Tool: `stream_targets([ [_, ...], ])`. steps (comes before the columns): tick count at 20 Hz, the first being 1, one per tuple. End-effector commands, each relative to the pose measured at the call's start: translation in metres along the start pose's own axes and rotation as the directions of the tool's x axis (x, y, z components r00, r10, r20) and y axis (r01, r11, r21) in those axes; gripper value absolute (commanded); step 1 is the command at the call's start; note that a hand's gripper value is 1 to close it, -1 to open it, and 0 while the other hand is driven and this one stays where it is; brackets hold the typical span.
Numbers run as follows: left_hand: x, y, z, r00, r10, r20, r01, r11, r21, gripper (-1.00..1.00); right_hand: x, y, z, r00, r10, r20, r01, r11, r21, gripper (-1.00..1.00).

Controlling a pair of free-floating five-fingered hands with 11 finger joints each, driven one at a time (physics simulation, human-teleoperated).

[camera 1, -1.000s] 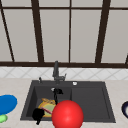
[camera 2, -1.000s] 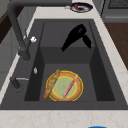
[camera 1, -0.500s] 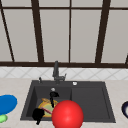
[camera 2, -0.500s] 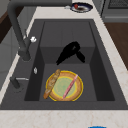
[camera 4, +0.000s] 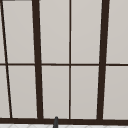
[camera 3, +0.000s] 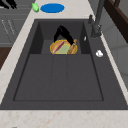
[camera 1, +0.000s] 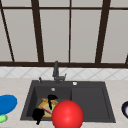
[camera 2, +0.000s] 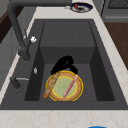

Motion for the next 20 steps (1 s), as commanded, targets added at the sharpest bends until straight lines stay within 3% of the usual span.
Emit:
stream_targets([
  [1, 0.0, 0.0, 0.0, 1.0, 0.0, 0.0, 0.0, 1.0, 0.0, 0.0, 0.008, 0.007, -0.023, 0.996, -0.052, -0.067, 0.052, 0.999, 0.002, -1.0],
  [10, 0.0, 0.0, 0.0, 1.0, 0.0, 0.0, 0.0, 1.0, 0.0, 0.0, 0.019, 0.026, -0.068, 0.987, -0.067, -0.143, 0.069, 0.998, 0.013, -1.0],
  [17, 0.0, 0.0, 0.0, 1.0, 0.0, 0.0, 0.0, 1.0, 0.0, 0.0, 0.036, 0.035, -0.091, 0.976, -0.046, -0.215, 0.049, 0.999, 0.012, -1.0],
  [18, 0.0, 0.0, 0.0, 1.0, 0.0, 0.0, 0.0, 1.0, 0.0, 0.0, 0.041, 0.037, -0.095, 0.971, -0.042, -0.235, 0.046, 0.999, 0.011, 1.0],
  [19, 0.0, 0.0, 0.0, 1.0, 0.0, 0.0, 0.0, 1.0, 0.0, 0.0, 0.045, 0.037, -0.098, 0.967, -0.019, -0.256, 0.021, 1.0, 0.005, 1.0],
  [20, 0.0, 0.0, 0.0, 1.0, 0.0, 0.0, 0.0, 1.0, 0.0, 0.0, 0.048, 0.038, -0.101, 0.96, -0.037, -0.277, 0.029, 0.999, -0.034, 1.0],
])
